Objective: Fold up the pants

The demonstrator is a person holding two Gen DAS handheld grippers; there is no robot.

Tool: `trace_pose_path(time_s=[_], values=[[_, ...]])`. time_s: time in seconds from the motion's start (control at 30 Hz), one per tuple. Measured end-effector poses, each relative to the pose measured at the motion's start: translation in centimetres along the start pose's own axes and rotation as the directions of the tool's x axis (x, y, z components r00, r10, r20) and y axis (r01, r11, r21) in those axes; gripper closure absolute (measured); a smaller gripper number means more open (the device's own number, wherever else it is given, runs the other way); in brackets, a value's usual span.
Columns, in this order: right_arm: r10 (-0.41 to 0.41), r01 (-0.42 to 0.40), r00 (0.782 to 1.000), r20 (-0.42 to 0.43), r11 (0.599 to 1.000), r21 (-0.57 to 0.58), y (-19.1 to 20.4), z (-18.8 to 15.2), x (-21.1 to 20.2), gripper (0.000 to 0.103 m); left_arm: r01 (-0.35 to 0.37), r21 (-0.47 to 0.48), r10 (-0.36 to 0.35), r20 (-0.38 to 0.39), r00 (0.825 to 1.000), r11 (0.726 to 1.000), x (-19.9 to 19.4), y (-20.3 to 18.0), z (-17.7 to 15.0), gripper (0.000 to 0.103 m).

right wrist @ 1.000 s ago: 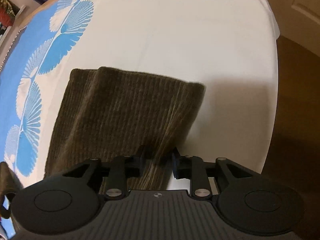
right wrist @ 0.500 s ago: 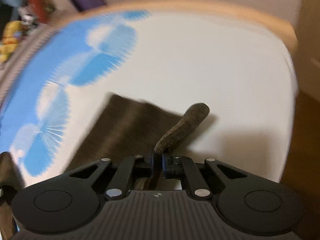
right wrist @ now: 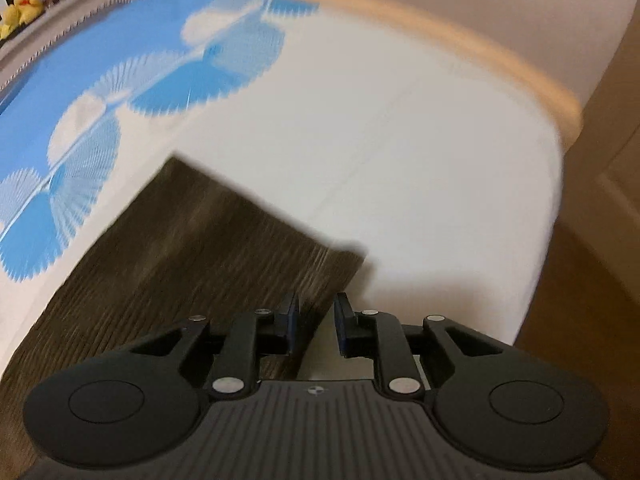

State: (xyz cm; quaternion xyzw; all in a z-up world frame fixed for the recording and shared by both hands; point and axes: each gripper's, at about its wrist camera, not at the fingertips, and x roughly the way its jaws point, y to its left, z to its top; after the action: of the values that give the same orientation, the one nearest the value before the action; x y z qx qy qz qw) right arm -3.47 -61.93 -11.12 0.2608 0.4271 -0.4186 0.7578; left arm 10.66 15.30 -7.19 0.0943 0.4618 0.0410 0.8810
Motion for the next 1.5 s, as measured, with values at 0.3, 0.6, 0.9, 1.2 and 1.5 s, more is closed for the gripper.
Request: trace_pose_path(time_s=[0.3, 0.6, 0.9, 1.2, 1.5], values=[[0.152, -0.174, 0.978, 0.141, 0.972, 0.159, 0.9, 1.2, -1.9, 0.078, 0.069, 0.083, -0.047, -0.246, 0.968, 0.994, 4.7, -3.7, 0.4, 0.043], [0.571, -0.581, 0.809, 0.142, 0.813, 0.039, 10.0, 0.4, -4.4, 0.078, 0.100, 0.051, -0.098, -0.023, 0.995, 0.994, -0.4, -6.7, 4.7, 0.069], [0.728, -0.721, 0.685, -0.003, 0.679, 0.136, 20.6, -2.1, -4.4, 0.079, 0.249, 0.133, -0.265, 0.121, 0.957, 0.959, -3.5, -15.3, 15.0, 0.095], [0.759, -0.691, 0.650, -0.038, 0.611, 0.386, 28.2, -4.6, 0.0, 0.060, 0.261, 0.173, -0.261, -0.020, 0.965, 0.950, 6.0, -22.9, 15.9, 0.088], [0.748, -0.600, 0.662, -0.046, 0.566, 0.566, 32.2, -4.3, 5.7, 0.050, 0.267, 0.226, -0.254, -0.088, 0.963, 0.937, 9.1, -26.1, 15.2, 0.060]])
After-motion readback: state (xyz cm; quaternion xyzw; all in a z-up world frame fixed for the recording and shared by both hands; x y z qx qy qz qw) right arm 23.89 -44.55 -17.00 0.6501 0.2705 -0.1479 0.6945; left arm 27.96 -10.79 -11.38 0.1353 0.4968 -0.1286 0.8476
